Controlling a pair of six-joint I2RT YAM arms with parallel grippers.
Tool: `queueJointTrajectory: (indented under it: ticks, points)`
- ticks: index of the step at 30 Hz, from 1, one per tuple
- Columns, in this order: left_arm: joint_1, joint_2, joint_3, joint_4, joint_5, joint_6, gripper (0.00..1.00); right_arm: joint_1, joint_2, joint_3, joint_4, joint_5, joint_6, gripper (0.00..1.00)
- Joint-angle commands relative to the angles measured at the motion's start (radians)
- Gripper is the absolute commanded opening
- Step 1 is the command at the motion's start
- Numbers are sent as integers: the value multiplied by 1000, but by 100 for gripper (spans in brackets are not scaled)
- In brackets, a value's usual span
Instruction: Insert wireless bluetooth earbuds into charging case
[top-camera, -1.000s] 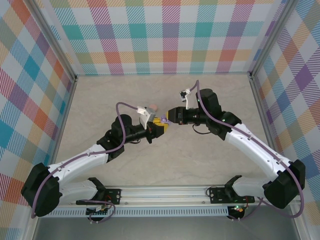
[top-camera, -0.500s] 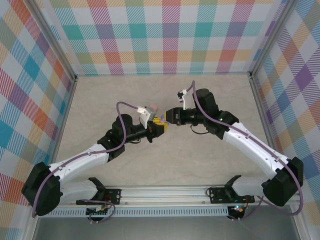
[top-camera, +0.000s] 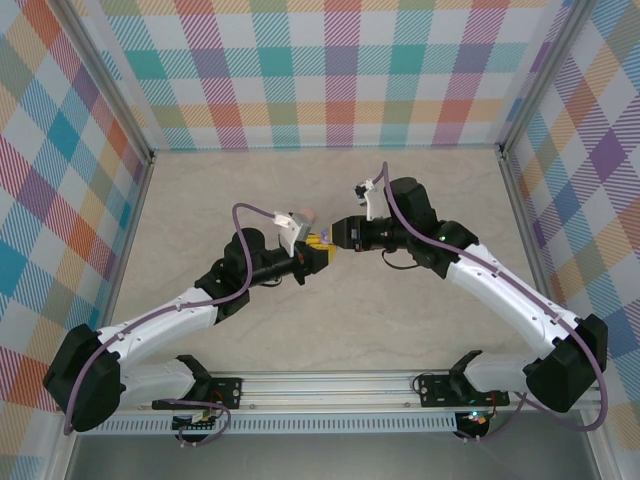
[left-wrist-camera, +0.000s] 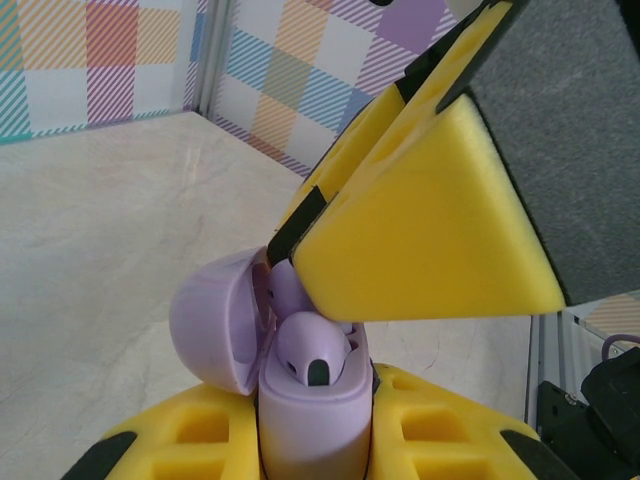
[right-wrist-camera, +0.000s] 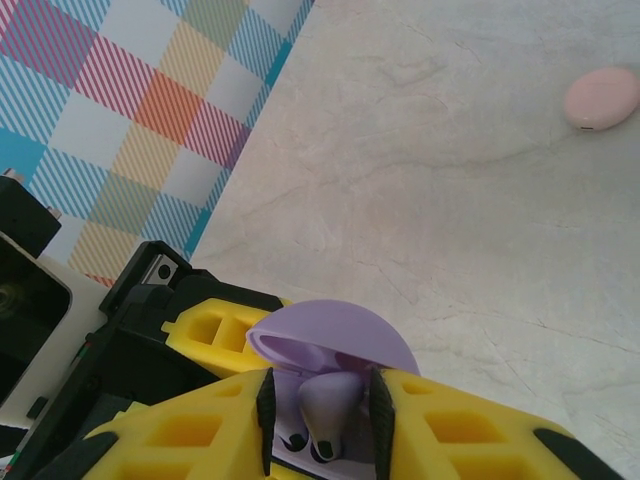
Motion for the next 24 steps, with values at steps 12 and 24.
queueJointTrajectory:
  ticks: [12,24]
  points:
    - [-18,-23,36,8,9,27,9,9,-24,56,-48,51,-38,47]
    - [-18,-40,39,-4,12,35,9,10,-21,87,-122,68,-80,48]
